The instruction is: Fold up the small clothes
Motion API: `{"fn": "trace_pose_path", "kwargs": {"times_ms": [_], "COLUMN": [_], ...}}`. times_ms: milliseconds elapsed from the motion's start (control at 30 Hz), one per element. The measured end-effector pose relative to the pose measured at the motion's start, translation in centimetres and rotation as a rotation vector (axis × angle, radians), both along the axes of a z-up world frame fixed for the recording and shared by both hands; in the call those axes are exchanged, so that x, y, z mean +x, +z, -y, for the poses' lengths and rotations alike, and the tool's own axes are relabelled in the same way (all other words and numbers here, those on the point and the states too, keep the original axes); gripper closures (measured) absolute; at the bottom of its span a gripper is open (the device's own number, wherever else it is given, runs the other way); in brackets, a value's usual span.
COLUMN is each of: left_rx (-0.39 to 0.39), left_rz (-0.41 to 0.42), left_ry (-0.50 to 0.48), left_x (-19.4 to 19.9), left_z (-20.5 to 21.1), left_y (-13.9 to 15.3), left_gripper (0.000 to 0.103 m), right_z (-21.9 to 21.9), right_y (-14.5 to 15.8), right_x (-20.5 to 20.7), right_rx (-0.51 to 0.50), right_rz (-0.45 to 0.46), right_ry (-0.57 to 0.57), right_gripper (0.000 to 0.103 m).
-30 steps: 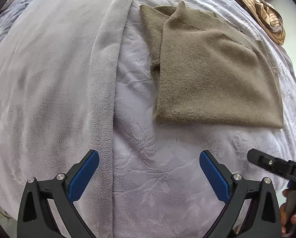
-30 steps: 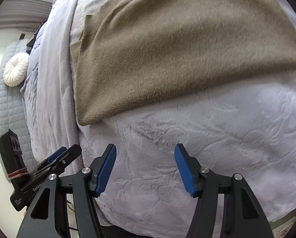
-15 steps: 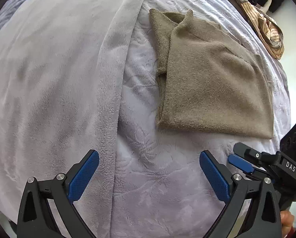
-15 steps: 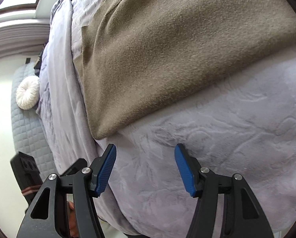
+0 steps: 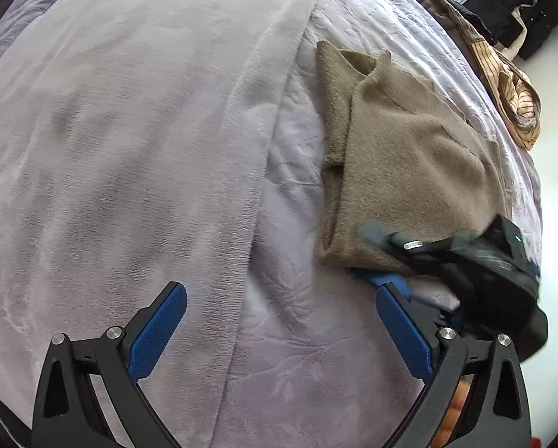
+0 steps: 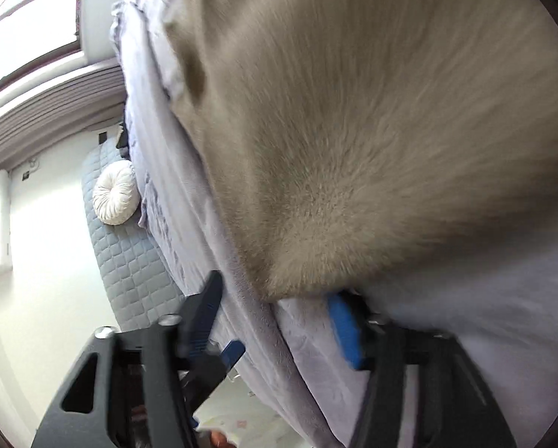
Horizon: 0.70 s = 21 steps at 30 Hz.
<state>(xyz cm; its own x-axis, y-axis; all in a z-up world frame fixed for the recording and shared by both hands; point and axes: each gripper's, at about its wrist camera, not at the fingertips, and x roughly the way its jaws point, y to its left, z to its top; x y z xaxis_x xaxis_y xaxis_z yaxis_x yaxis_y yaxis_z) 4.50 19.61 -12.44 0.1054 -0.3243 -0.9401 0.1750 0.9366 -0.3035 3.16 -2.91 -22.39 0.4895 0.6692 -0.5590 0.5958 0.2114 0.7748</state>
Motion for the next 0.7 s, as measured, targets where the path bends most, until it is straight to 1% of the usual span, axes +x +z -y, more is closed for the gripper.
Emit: {"fn": "trace_pose_path", "kwargs": {"times_ms": [33,67,100,167,200,267,300,367,400,467,533,567,600,700], "left_rx": [0.004,0.005,0.004,0.003,0.006,0.014,0.019,0.02,0.021,0.027,0.041,0.044,0.045,0.042], "left_rz": [0.005,0.013,0.023,0.044,0.05,0.046,0.037,0.024,0.026,0.036,0.036,0.034,0.032,0.04], "left_ry": [0.001,0.003,0.006,0.01,0.012,0.018,0.023,0.032,0.03,0.013,-0.009,-0.015,-0.023,-0.036], "left_x": [0.0,0.0,0.1,0.2,0.4,0.7,0.9,1.1,1.2,1.3,1.3,1.3,1.4,1.4], "left_z": [-0.1,-0.3,-0.5,-0.9,-1.0,-1.1,-1.0,-1.0,-0.8,-0.4,0.2,0.4,0.8,1.6], "left_y": [0.1,0.3,0.4,0.6,0.6,0.1,-0.2,-0.5,-0.6,-0.5,-0.5,-0.6,-0.6,-0.3], "left_gripper": [0.001,0.002,0.001,0.001,0.001,0.001,0.001,0.001,0.001,0.001,0.002,0.001,0.001,0.001], "right_z": [-0.1,-0.1,-0.2,-0.6,-0.9,-1.7,-2.1,-2.5,-2.7,-2.8,-3.3,-3.5,-3.6,-2.7], "right_y": [-0.1,0.3,1.3,3.0,3.3,2.4,1.0,-1.1,-1.5,-1.0,0.0,0.3,1.1,3.3], "right_x": [0.2,0.4,0.8,1.4,1.5,1.6,1.5,1.1,1.0,1.0,1.2,1.1,0.9,0.2], "right_rx": [-0.003,-0.014,-0.03,-0.085,-0.109,-0.142,-0.141,-0.11,-0.101,-0.112,-0.113,-0.118,-0.138,-0.187], "right_rz": [-0.007,-0.005,0.031,0.077,0.077,0.038,-0.002,-0.045,-0.05,-0.04,-0.031,-0.033,-0.034,-0.025], "right_ry": [-0.003,-0.009,0.005,0.063,0.086,0.122,0.127,0.101,0.084,0.093,0.151,0.174,0.204,0.228], "right_gripper": [0.096,0.095,0.095,0.095,0.095,0.096,0.095,0.096,0.096,0.096,0.092,0.091,0.091,0.091]}}
